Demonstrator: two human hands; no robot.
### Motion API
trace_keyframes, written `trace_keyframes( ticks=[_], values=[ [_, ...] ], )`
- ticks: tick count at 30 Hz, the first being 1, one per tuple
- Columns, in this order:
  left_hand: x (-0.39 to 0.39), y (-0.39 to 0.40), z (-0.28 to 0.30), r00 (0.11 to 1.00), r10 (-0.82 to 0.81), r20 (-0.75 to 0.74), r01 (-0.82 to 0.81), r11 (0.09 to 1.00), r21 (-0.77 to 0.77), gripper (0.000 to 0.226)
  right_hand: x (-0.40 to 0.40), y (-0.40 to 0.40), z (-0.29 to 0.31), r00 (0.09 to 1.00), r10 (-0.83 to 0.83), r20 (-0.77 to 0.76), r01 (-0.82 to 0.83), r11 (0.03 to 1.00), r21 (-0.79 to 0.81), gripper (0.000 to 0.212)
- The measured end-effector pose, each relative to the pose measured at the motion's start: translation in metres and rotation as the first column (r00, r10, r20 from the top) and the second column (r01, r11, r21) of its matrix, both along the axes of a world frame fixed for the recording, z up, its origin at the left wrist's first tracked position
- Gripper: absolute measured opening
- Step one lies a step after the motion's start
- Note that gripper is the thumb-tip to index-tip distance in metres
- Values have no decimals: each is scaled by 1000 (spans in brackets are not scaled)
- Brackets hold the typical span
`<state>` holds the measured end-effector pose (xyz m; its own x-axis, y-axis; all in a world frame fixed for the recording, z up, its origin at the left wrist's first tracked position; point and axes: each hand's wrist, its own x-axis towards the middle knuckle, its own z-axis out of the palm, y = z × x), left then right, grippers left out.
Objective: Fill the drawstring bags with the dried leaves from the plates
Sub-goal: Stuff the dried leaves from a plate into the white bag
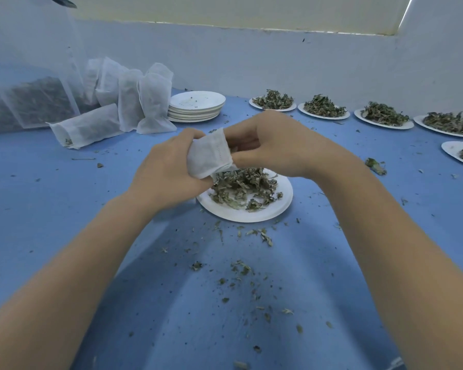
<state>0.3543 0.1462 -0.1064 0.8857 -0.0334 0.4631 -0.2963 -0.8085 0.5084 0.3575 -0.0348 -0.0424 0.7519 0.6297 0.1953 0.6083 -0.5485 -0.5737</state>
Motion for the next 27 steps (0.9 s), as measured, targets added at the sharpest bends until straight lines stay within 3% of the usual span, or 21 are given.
trace_keyframes(
  ticks=[5, 10, 13, 18, 20, 22, 24, 27],
  values=[
    [-1, -1, 2, 999, -24, 38, 29, 993, -115, 46, 3, 2, 0, 991, -101, 89, 89, 988, 128, 35],
    [-5, -5, 6, 991, -51, 126, 53, 998, -19, 51, 2, 19, -10, 943, -236, 235, 212, 970, 120, 26],
    [-7, -9, 6, 985, -23, 170, 34, 998, -61, 41, 0, 23, -11, 967, -188, 170, 158, 972, 176, 25],
    [-8, -6, 9, 977, -46, 208, 64, 995, -76, 40, -2, 11, -6, 996, 67, -59, -58, 988, 140, 26],
    [-6, -3, 8, 983, -37, 179, 53, 995, -81, 39, 1, 5, -4, 995, 55, -82, -32, 965, 260, 26],
    [-4, -1, 6, 988, -11, 154, 21, 998, -67, 38, 7, -2, -4, 996, -77, -35, 84, 947, 310, 24],
    [-1, 2, 4, 991, 30, 128, -24, 999, -48, 38, 12, -8, -6, 973, -223, 68, 207, 961, 184, 24],
    [2, 7, 3, 990, 88, 107, -82, 995, -53, 39, 14, -11, -12, 977, -207, 49, 212, 964, -158, 26]
  ],
)
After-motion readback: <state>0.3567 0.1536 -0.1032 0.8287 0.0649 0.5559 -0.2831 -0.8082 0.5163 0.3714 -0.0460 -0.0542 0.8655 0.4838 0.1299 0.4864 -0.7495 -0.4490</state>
